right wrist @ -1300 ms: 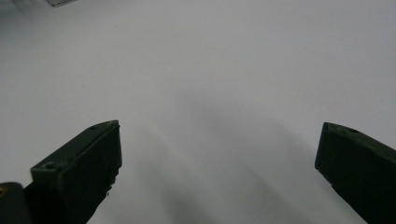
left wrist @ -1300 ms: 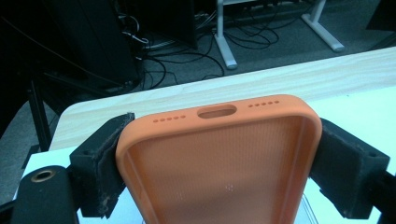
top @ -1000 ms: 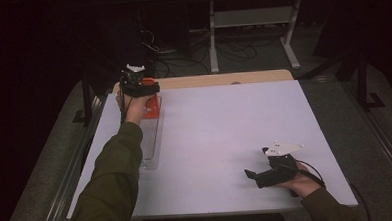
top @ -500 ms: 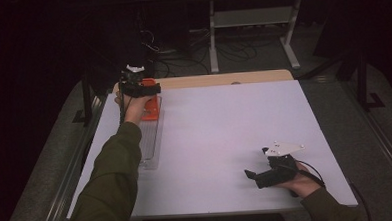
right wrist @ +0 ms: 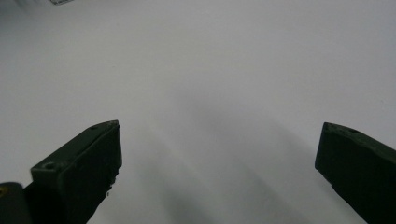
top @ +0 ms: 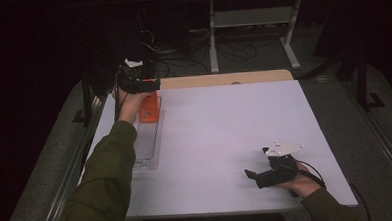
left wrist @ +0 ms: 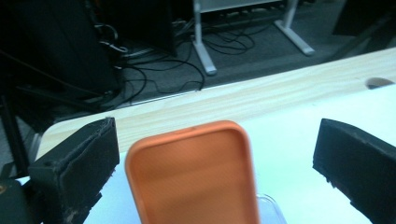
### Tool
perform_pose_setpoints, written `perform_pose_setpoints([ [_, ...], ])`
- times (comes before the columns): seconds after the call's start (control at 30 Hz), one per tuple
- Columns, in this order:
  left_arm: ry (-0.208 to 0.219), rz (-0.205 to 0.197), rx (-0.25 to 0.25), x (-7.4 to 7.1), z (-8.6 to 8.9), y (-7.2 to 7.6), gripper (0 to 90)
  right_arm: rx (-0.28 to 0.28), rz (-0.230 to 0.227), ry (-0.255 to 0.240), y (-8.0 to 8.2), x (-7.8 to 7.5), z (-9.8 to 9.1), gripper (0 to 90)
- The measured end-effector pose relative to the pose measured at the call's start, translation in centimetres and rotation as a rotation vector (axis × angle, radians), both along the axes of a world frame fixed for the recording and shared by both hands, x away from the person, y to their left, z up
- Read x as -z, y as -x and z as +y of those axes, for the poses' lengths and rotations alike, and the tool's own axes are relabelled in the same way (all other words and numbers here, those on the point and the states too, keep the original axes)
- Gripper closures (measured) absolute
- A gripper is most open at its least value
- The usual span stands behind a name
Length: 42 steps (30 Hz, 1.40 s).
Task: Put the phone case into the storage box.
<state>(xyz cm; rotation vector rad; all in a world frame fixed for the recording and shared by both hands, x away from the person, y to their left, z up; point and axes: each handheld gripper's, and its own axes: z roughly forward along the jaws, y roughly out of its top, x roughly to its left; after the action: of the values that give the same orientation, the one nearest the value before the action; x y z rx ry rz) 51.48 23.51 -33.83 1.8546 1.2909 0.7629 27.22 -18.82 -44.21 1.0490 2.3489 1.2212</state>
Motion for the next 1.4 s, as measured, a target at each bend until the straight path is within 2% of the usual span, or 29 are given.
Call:
perform_pose_setpoints([
  [0.03, -0.005, 0.009, 0.018, -0.2, 0.0, 0.2, 0.0, 0.001, 0.000, 0.000, 0.0, 0.0, 0.0, 0.0],
  [0.17, 0.020, 0.023, 0.075, -0.6, -0.1, 0.8, 0.0, 0.001, -0.002, 0.005, 0.0, 0.0, 0.0, 0.0],
  [0.2, 0.033, 0.022, 0.082, -0.6, -0.2, 1.0, 0.0, 0.002, -0.003, 0.005, 0.0, -0.1, 0.0, 0.0],
  [0.37, 0.037, 0.026, 0.138, -1.1, -0.1, 1.7, 0.0, 0.003, 0.002, 0.004, 0.0, -0.1, 0.0, 0.0],
  [0.43, 0.052, 0.028, 0.156, -1.2, -0.1, 2.1, 0.0, 0.001, -0.004, 0.006, 0.0, -0.1, 0.0, 0.0],
  [0.63, 0.092, 0.010, 0.212, -1.6, -0.2, 3.3, 0.0, 0.003, 0.002, 0.008, 0.0, -0.1, 0.0, 0.0],
  [0.77, 0.087, 0.005, 0.264, -1.9, -0.5, 4.3, 0.0, -0.001, -0.011, 0.010, 0.0, -0.1, 0.0, 0.0],
  [0.93, 0.108, -0.003, 0.315, -2.3, -0.9, 5.5, 0.1, -0.003, -0.011, 0.011, 0.0, -0.2, 0.0, 0.0],
  [1.1, 0.110, -0.009, 0.376, -2.4, -1.3, 6.8, 0.1, -0.003, -0.009, 0.007, 0.0, -0.3, 0.0, 0.0],
  [1.3, 0.135, -0.013, 0.427, -2.3, -1.7, 8.4, 0.1, -0.001, -0.006, 0.001, 0.0, -0.4, -0.1, 0.0],
  [1.37, 0.127, -0.014, 0.445, -2.2, -1.8, 8.8, 0.1, -0.003, -0.010, 0.002, 0.0, -0.5, -0.1, 0.0],
  [1.4, 0.141, -0.012, 0.446, -2.1, -1.9, 9.1, 0.1, -0.005, -0.015, 0.005, 0.0, -0.5, -0.1, 0.0],
])
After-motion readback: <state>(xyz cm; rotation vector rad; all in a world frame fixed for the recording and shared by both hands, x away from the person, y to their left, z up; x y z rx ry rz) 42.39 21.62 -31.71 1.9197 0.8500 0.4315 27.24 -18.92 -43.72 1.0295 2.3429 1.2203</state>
